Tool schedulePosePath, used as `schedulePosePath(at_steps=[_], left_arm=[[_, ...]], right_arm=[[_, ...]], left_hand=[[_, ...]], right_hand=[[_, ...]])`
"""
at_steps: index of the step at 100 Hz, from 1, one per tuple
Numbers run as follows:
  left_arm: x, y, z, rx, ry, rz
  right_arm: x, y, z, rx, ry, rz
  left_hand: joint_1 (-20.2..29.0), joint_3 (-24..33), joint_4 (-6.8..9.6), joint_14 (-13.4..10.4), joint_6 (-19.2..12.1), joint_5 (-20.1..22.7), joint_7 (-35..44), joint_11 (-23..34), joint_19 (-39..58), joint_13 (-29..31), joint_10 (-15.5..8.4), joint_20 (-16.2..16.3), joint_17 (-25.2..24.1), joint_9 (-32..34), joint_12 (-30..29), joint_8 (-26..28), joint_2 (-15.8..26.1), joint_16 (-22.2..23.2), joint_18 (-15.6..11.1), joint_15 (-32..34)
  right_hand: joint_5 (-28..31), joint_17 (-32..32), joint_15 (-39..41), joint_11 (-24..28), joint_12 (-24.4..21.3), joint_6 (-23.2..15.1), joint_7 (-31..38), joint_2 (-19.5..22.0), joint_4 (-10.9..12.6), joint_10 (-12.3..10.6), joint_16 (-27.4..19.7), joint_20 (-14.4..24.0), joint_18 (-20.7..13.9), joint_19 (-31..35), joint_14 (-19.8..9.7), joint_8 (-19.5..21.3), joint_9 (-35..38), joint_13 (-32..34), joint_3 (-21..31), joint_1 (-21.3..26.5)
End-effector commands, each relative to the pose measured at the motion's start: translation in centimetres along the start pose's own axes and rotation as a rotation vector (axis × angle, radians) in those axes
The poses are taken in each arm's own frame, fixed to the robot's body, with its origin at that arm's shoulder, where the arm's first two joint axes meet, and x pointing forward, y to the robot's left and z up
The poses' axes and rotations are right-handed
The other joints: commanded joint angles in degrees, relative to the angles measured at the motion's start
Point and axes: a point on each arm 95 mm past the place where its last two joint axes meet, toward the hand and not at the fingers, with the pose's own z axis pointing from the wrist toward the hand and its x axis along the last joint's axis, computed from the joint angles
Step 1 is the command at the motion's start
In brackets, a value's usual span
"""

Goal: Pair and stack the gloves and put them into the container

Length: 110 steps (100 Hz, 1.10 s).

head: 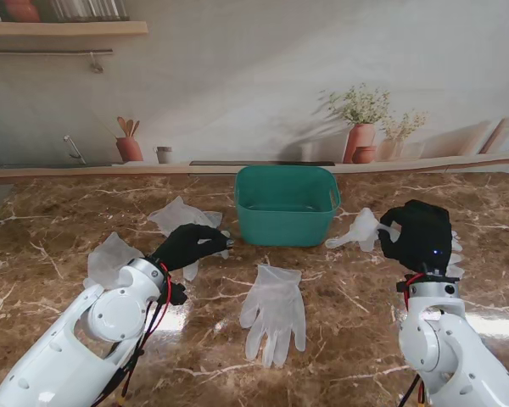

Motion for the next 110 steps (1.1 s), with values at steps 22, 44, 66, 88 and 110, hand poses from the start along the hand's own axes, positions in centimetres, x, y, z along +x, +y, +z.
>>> schedulePosePath(at_steps=[22,44,66,88,110], left_arm=[[1.4,2.7,-0.7,-0.088,-0.003,-0.178],[1.6,4.2,-0.8,-0.141,-0.01,-0.242],[0.9,4.2,-0.8,-0.097,0.005,-0.083],[0.1,3.8,-0.8,-0.015,0.035,0.097],[0.2,3.7,0.0,0.133,0.127,0.218]], right_arm=[[3.2,1.4,-1.1,-0.046,0.118,0.084],[6.7,2.0,-1.5,-0.043,0.238,0.194],[9.1,2.3,-2.3,0.013,0.321,0.332],[10.1,2.8,-2.8,0.077,0.333,0.501],[10.9,2.7,-3.3,0.15,0.332,0.641]], left_hand=[[-3.9,-2.9,0.71,2.5,2.5,5.3,-1.0,0.8,1.7,0.6,1.8,3.5,-1.6,2.8,2.6,-1.8,4.7,3.4,0.6,3.0],[-4.2,-2.6,0.85,1.8,2.2,2.0,-4.7,-0.3,0.4,-1.8,2.0,4.1,-2.8,-0.8,2.7,-3.5,4.8,3.7,0.6,2.4],[7.5,-0.2,1.65,-1.5,-4.6,-13.8,-7.5,-1.4,-3.7,-4.3,-2.0,4.0,-3.4,-7.1,2.1,-1.3,-1.5,1.6,1.1,-0.8],[-2.7,38.7,-1.88,-2.5,-7.1,-32.0,-14.6,-0.6,-4.4,-5.2,-5.2,4.7,-3.2,-14.7,0.7,-7.4,-17.0,0.8,1.0,-1.7],[-5.5,42.7,-3.0,-3.2,-11.2,-36.9,-23.3,1.1,-3.3,-3.6,-7.1,5.6,-2.1,-18.9,0.1,-13.9,-22.2,1.8,0.5,0.1]], right_hand=[[0.4,-0.2,-0.9,-0.9,1.0,-3.6,-0.1,0.9,0.2,-1.1,1.4,1.7,0.4,0.7,0.0,1.0,0.6,1.3,0.2,0.2],[0.5,0.0,-1.3,-1.2,1.1,-4.0,-0.3,0.9,0.2,-1.2,1.3,1.7,0.5,0.5,-0.3,1.0,0.7,1.5,0.2,-0.2],[0.8,0.4,-1.8,-1.8,0.9,-3.8,-0.3,0.9,0.2,-1.2,1.2,1.7,0.7,0.4,-0.3,0.8,0.9,1.6,0.4,-0.5],[1.2,0.7,-2.0,-2.1,0.9,-2.7,-0.1,0.6,0.1,-1.0,1.2,1.8,0.9,0.5,-0.1,0.4,1.3,1.9,0.6,-0.4],[1.9,0.9,-2.1,-2.2,1.0,-0.3,0.7,-0.2,-0.1,-0.7,1.3,2.1,1.3,0.7,0.2,-0.7,2.0,2.4,0.9,-0.3]])
